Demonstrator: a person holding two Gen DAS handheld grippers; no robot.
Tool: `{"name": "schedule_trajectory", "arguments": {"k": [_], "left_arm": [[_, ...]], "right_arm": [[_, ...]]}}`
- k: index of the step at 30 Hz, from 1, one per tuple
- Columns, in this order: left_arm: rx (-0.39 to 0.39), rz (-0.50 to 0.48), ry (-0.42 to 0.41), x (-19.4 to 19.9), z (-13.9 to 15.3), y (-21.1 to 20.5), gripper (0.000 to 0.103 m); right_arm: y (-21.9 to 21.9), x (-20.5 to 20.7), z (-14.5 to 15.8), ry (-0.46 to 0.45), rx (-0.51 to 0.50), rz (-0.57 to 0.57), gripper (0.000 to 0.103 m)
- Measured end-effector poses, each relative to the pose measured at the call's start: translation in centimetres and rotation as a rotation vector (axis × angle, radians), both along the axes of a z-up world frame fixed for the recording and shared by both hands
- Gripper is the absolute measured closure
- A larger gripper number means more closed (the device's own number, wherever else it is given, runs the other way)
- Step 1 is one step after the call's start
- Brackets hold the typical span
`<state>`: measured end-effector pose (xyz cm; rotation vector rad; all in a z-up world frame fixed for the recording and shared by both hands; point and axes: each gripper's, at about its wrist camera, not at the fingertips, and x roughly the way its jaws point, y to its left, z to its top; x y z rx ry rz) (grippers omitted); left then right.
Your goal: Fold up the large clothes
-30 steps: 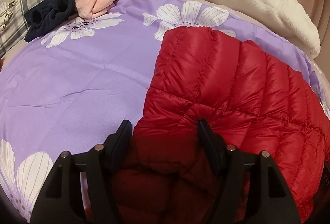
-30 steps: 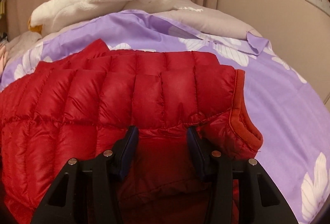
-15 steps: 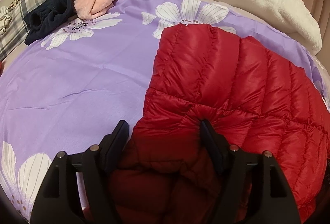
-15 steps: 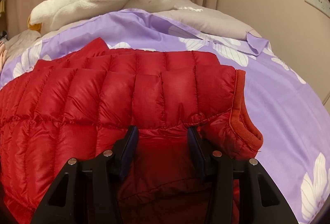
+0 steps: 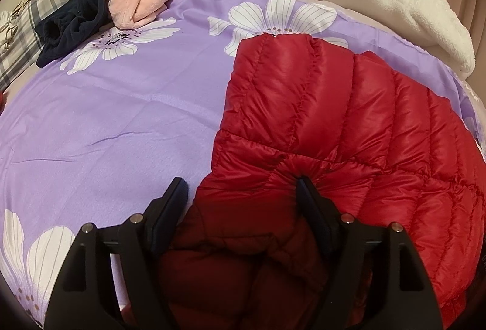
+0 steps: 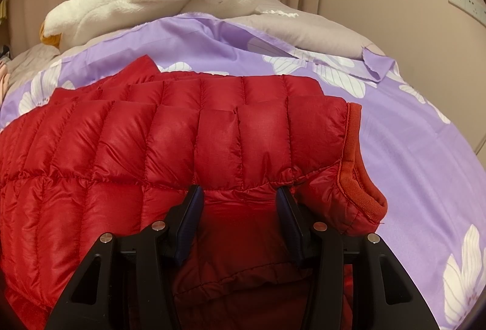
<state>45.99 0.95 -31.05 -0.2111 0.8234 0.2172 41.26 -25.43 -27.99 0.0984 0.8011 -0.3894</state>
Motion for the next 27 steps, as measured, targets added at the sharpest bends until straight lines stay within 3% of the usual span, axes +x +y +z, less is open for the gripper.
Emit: {"name": "schedule_trajectory", "arguments": {"k": [16, 18, 22, 25, 27], "left_arm": [[-0.009, 0.002, -0.005, 0.0, 0.0, 0.1, 0.022], [-0.026, 0.014, -0.003, -0.2, 0.0, 0.6, 0.016], [-0.077, 0.026, -0.008, -2.7, 1.3, 1.8, 0.015], [-0.088, 0.032, -0.041, -6.8, 3.4, 3.2, 0.014], [-0.091, 0.030, -0.073, -9.2, 4.8, 4.0, 0.009]], "right_arm": [[0.0, 0.0, 0.0, -0.003, 0.005, -0.001, 0.054], [-0.2, -0.1, 0.0, -0.012, 0.021, 0.000, 0.053], [-1.1, -2.1, 1.2, -0.017, 0.112, 0.032, 0.052], [-1.5, -6.8, 3.3, -0.053, 0.231, 0.108, 0.035], [-1.6, -10.0, 4.6, -0.076, 0.227, 0.103, 0.020]]}}
